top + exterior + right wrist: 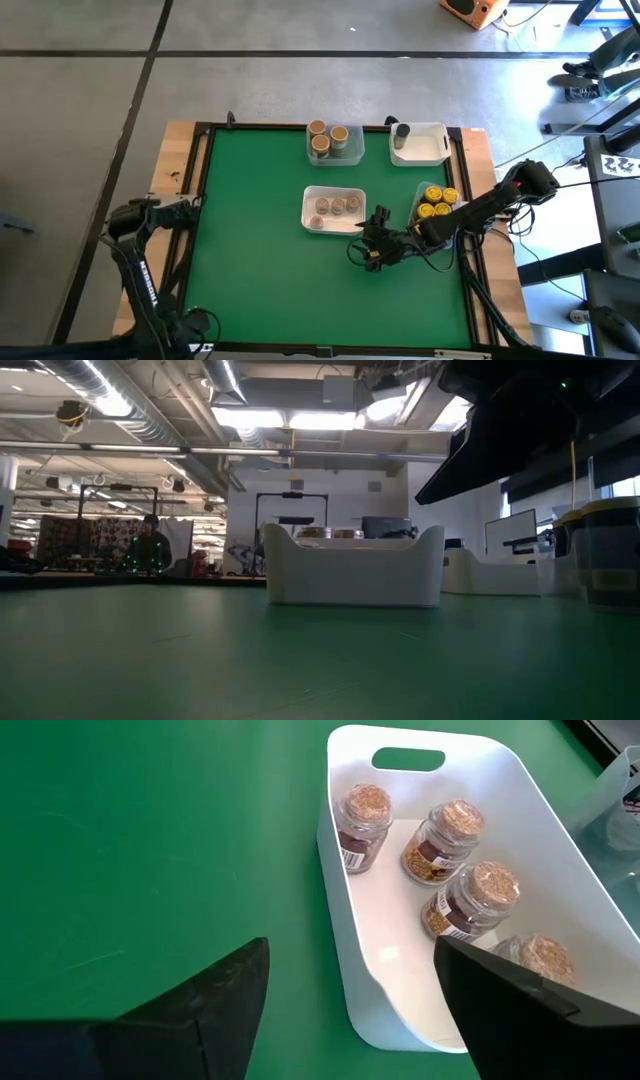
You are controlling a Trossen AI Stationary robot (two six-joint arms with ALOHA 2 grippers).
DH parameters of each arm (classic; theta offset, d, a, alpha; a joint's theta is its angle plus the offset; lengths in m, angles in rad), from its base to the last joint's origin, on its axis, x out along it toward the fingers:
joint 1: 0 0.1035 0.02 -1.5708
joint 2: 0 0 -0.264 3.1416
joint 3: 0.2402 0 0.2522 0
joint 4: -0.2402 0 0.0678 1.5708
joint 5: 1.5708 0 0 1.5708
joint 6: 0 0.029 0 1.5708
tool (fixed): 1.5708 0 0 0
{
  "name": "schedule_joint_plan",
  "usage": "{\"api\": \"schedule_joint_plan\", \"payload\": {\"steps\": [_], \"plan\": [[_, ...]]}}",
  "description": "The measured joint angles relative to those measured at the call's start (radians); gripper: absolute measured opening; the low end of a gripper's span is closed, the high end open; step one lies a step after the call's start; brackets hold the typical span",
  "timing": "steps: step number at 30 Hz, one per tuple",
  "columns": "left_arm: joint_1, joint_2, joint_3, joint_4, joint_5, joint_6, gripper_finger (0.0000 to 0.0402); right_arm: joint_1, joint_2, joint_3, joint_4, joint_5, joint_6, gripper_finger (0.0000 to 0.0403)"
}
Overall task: Sort spices by type
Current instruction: Put the black seasoning bottle into the top white bin
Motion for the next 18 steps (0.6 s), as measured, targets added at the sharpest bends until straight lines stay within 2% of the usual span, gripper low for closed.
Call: {"api": "schedule_joint_plan", "payload": {"steps": [8,15,18], "plan": [[-0.001,-0.003,-0.068,0.058,0.009,0.058,0.0233,0.0,0.0,0.0,0.002,0.002,0.0,0.0285],[-0.002,-0.001,-0.071,0.055,-0.001,0.119,0.0232,0.0,0.0,0.0,0.001,0.003,0.0,0.0285],[-0.003,-0.001,-0.071,0.054,-0.014,0.12,0.022,0.0,0.0,0.0,-0.001,0.003,0.0,0.0285]]}}
